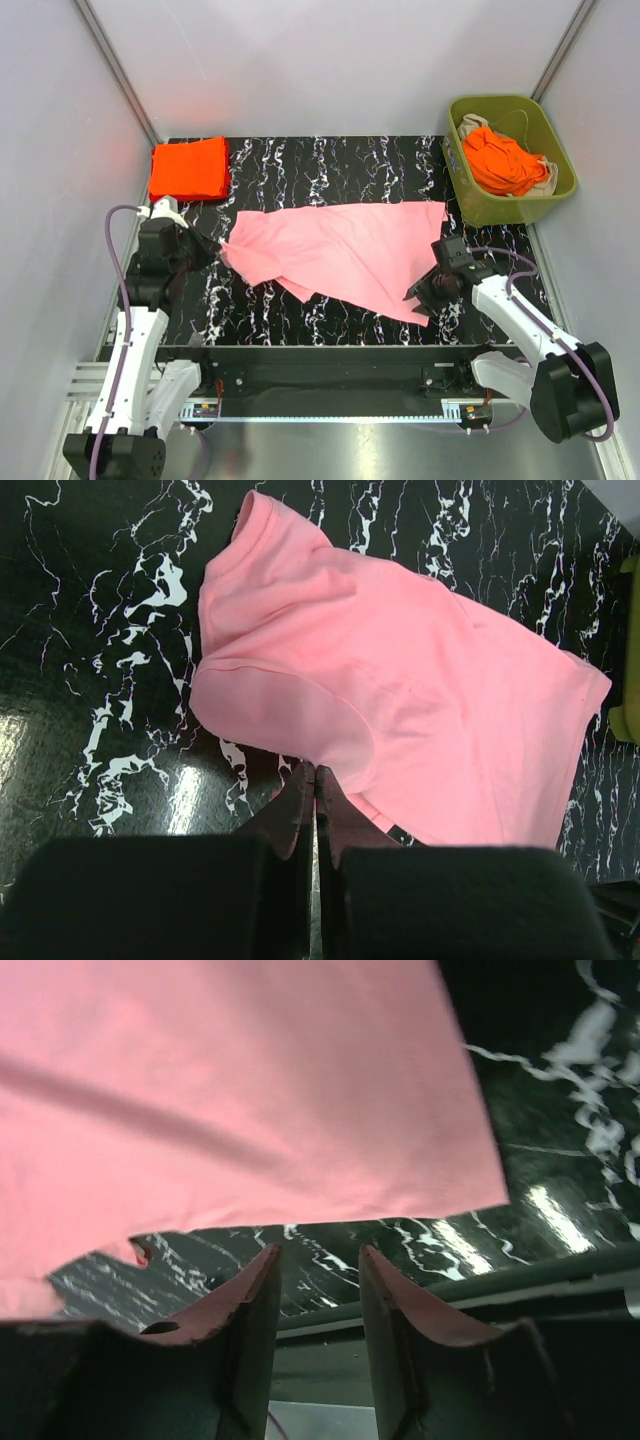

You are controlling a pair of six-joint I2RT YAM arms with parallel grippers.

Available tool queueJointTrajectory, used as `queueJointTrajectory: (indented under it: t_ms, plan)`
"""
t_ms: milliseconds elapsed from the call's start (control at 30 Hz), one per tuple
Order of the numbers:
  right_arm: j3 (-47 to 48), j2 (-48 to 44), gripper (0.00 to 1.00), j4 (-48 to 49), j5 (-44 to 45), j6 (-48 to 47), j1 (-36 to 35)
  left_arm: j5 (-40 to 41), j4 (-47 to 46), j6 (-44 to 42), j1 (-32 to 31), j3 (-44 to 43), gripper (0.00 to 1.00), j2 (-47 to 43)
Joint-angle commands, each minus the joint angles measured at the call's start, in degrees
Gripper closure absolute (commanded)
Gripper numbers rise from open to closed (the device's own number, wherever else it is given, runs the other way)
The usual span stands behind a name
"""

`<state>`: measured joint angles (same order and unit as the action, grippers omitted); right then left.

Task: Fold and stack the t-shirts
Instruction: Flatten the tshirt out

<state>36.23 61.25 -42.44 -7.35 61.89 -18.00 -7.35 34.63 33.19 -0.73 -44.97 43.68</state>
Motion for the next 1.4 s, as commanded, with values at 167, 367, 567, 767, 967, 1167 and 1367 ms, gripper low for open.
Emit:
queueJointTrajectory:
  t_ms: [167,367,567,767,967,1167,1367]
  plan:
    - [0.3,1.7,0.56,-5.4,12.4,16.0,-0.1,2.2,-2.6,-1.4,0.3,-2.0,1.0,0.9]
    - [-0.9,7.3,0.57,11.0,17.5,9.4,-0.1,4.0,-2.2,-2.9,0.3,-1.5,1.0,-0.7]
    - [5.2,19.6,0.61,18.6,17.5,1.7,-0.1,7.1,-1.4,-2.8,0.3,-0.2,1.0,1.5]
    - [13.8,32.2,0.62,22.0,15.3,-6.9,-0.1,9.6,-1.8,-1.4,0.6,-0.1,1.0,2.3]
    - [24.9,40.2,0.64,20.7,14.5,-14.5,-0.1,8.8,-1.1,-2.2,4.2,-2.0,1.0,2.8]
    - [31.8,33.7,0.61,3.6,19.5,-12.9,-0.1,4.3,-3.1,-2.9,4.3,-2.6,1.0,0.0]
    - [22.9,23.4,0.58,-2.5,16.1,-3.6,0.9,2.5,-3.4,-4.3,4.3,-2.2,1.0,-0.2]
